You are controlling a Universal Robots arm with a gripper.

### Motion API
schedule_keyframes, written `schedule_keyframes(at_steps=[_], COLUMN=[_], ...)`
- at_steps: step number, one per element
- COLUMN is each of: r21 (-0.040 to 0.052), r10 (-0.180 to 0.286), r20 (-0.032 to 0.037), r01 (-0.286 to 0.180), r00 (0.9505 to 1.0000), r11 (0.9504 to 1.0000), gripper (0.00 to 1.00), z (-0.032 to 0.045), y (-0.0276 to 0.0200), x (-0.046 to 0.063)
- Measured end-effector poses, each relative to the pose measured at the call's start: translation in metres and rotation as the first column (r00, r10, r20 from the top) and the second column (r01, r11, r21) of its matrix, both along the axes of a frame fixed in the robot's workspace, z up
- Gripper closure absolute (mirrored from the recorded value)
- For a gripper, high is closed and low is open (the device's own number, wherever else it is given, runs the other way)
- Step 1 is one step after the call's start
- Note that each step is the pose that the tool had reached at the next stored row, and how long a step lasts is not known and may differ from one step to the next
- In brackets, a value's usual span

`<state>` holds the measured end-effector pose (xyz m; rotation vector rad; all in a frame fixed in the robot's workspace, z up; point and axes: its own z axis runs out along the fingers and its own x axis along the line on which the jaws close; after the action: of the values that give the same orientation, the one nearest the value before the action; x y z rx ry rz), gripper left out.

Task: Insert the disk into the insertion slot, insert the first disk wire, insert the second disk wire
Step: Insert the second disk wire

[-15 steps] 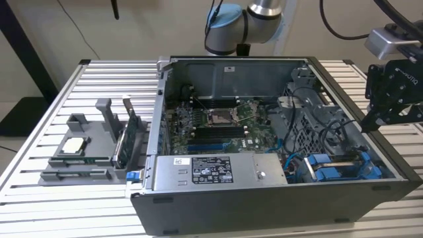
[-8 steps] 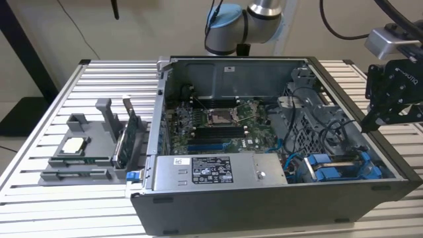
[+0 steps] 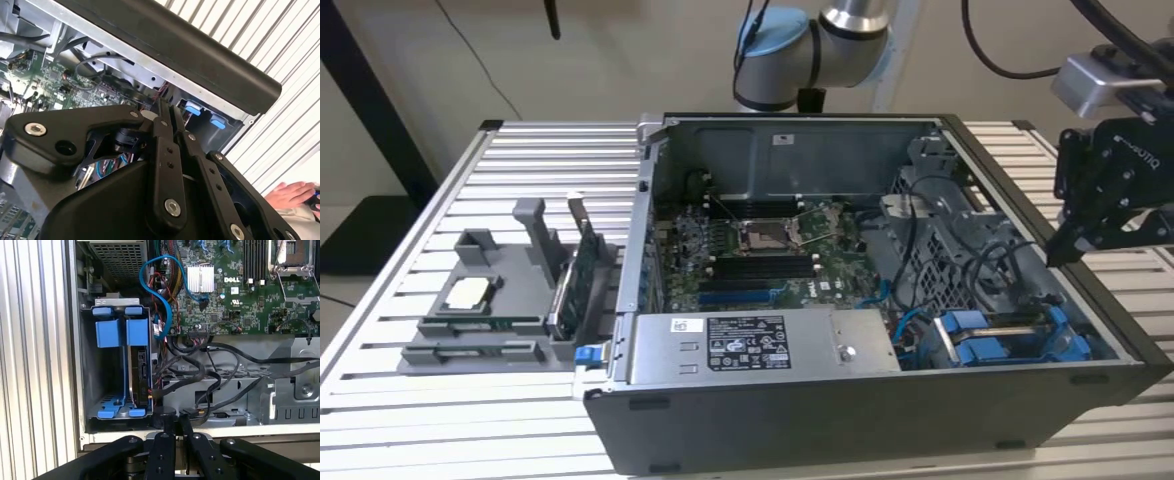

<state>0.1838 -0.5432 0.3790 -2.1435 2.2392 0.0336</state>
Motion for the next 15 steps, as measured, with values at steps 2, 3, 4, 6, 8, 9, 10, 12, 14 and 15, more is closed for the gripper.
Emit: schedule_keyframes(at_steps=[2, 3, 4, 6, 8, 9, 10, 12, 14, 15], r21=[0.0001, 0.0001, 0.0002, 0.0002, 0.0002, 0.0001, 0.0001, 0.0001, 0.0000, 0.0001], r10=[0.000, 0.000, 0.000, 0.000, 0.000, 0.000, 0.000, 0.000, 0.000, 0.000], r20=[0.0000, 0.0000, -0.0001, 0.0000, 0.0000, 0.0000, 0.0000, -0.0001, -0.0001, 0.0000], r01=[0.000, 0.000, 0.000, 0.000, 0.000, 0.000, 0.000, 0.000, 0.000, 0.000], r00=[1.0000, 1.0000, 1.0000, 1.0000, 1.0000, 1.0000, 1.0000, 1.0000, 1.0000, 1.0000], r11=[1.0000, 1.0000, 1.0000, 1.0000, 1.0000, 1.0000, 1.0000, 1.0000, 1.0000, 1.0000], gripper=[0.84, 0.84, 0.84, 0.84, 0.84, 0.84, 0.84, 0.84, 0.84, 0.84], z=[0.0039, 0.0064, 0.0095, 0.0159, 0.0208, 0.0245, 0.0274, 0.0327, 0.0377, 0.0392], y=[0.0001, 0.0000, 0.0000, 0.0001, 0.0001, 0.0000, 0.0000, 0.0001, 0.0000, 0.0000], x=[-0.002, -0.002, -0.003, -0.004, -0.005, -0.006, -0.006, -0.007, -0.009, -0.009])
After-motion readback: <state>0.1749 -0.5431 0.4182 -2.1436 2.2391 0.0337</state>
